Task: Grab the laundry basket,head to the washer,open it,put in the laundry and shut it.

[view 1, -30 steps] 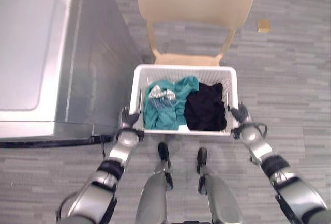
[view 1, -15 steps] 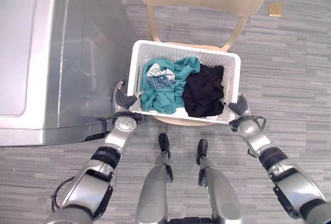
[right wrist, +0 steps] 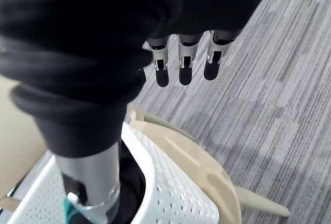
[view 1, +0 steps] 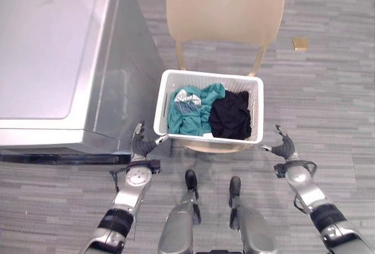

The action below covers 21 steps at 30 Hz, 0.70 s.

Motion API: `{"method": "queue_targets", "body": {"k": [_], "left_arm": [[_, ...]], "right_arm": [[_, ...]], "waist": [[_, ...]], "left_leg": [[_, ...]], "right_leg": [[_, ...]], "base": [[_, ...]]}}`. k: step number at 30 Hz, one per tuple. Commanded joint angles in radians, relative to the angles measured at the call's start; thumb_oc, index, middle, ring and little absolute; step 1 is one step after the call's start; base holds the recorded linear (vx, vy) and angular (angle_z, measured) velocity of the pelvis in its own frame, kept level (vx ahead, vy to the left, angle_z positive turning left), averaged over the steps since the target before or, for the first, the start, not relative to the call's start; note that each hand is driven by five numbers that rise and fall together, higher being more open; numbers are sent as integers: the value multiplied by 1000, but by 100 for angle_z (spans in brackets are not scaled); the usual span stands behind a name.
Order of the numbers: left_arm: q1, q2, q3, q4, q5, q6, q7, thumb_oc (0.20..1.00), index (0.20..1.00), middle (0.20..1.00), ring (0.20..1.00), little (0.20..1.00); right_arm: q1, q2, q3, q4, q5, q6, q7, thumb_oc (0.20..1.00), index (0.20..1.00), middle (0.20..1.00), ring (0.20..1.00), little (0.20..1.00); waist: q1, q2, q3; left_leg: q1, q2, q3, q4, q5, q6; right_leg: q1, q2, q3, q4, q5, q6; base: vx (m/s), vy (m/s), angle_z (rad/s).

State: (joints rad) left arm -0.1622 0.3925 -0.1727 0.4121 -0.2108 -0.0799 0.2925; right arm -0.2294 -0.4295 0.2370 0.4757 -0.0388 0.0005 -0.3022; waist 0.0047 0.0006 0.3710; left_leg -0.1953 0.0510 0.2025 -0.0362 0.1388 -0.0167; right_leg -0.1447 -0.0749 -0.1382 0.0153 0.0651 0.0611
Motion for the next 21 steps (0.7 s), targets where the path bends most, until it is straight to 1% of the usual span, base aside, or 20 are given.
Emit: {"method": "queue_targets", "body": {"k": [1, 2, 4, 5, 7, 11, 12, 16, 17, 19, 21], "left_arm": [[62, 22, 47, 13, 26, -35, -64, 1000, 1000, 1000, 1000, 1000], [63, 22, 47, 12, 26, -35, -64, 1000, 1000, 1000, 1000, 1000], [192, 20, 96, 22, 28, -14, -134, 1000, 1000, 1000, 1000, 1000], [193, 20, 96, 22, 28, -14, -134, 1000, 1000, 1000, 1000, 1000], [272, 8, 122, 61, 45, 2, -169, 1000, 1000, 1000, 1000, 1000], [332, -14, 152, 115, 43, 12, -188, 1000, 1000, 1000, 1000, 1000], [348, -26, 165, 164, 40, 18, -190, 1000, 1000, 1000, 1000, 1000], [345, -30, 167, 197, 36, 18, -182, 1000, 1000, 1000, 1000, 1000], [325, -32, 155, 205, 36, 12, -171, 1000, 1000, 1000, 1000, 1000], [307, -37, 150, 206, 32, 6, -160, 1000, 1000, 1000, 1000, 1000], [292, -43, 141, 209, 33, 4, -151, 1000, 1000, 1000, 1000, 1000]], "right_arm": [[76, -37, -48, -67, -14, -46, 70, 1000, 1000, 1000, 1000, 1000], [77, -37, -48, -68, -14, -46, 70, 1000, 1000, 1000, 1000, 1000], [181, -37, -92, -47, -53, -50, 125, 1000, 1000, 1000, 1000, 1000], [181, -37, -92, -47, -53, -50, 125, 1000, 1000, 1000, 1000, 1000], [238, -24, -114, -26, -60, -56, 151, 1000, 1000, 1000, 1000, 1000], [277, -8, -124, 6, -42, -59, 172, 1000, 1000, 1000, 1000, 1000], [287, 10, -121, 33, -17, -63, 183, 1000, 1000, 1000, 1000, 1000], [290, 22, -118, 52, 10, -71, 179, 1000, 1000, 1000, 1000, 1000], [276, 24, -114, 58, 28, -78, 161, 1000, 1000, 1000, 1000, 1000], [262, 26, -104, 75, 36, -81, 152, 1000, 1000, 1000, 1000, 1000], [249, 29, -92, 93, 39, -74, 145, 1000, 1000, 1000, 1000, 1000]], "waist": [[17, -46, -79], [17, -46, -79], [24, -34, -113], [24, -34, -115], [31, -25, -135], [38, -23, -150], [43, -22, -154], [50, -19, -135], [55, -19, -118], [59, -16, -113], [60, -21, -112]], "left_leg": [[42, 15, -30, 39, -75, -29], [43, 15, -30, 38, -75, -29], [94, 22, -41, 12, -63, -32], [91, 23, -41, 11, -60, -31], [126, 26, -47, 9, -64, -31], [147, 27, -53, 22, -72, -32], [150, 31, -58, 42, -80, -34], [115, 33, -79, 108, -87, -41], [65, 29, -88, 157, -91, -51], [37, 29, -95, 185, -103, -55], [31, 61, -67, 201, -115, -57]], "right_leg": [[-1, -26, -31, 35, -58, 49], [0, -26, -31, 35, -58, 49], [46, -20, -51, 49, -90, 50], [44, -20, -51, 47, -86, 49], [80, -14, -62, 53, -106, 45], [115, -8, -70, 48, -119, 41], [132, -5, -73, 46, -128, 36], [137, -4, -88, 41, -137, 23], [128, -14, -104, 38, -134, 17], [119, -22, -128, 33, -131, 16], [113, -47, -161, 32, -125, 19]], "base": [[47, -87, 5], [34, -78, 28], [31, -98, 25], [18, -67, 10], [39, -71, 24], [37, -59, 12], [24, -87, 7], [-60, -54, 16], [-162, -36, 48], [-133, 31, 57], [-74, 112, 59]]}}
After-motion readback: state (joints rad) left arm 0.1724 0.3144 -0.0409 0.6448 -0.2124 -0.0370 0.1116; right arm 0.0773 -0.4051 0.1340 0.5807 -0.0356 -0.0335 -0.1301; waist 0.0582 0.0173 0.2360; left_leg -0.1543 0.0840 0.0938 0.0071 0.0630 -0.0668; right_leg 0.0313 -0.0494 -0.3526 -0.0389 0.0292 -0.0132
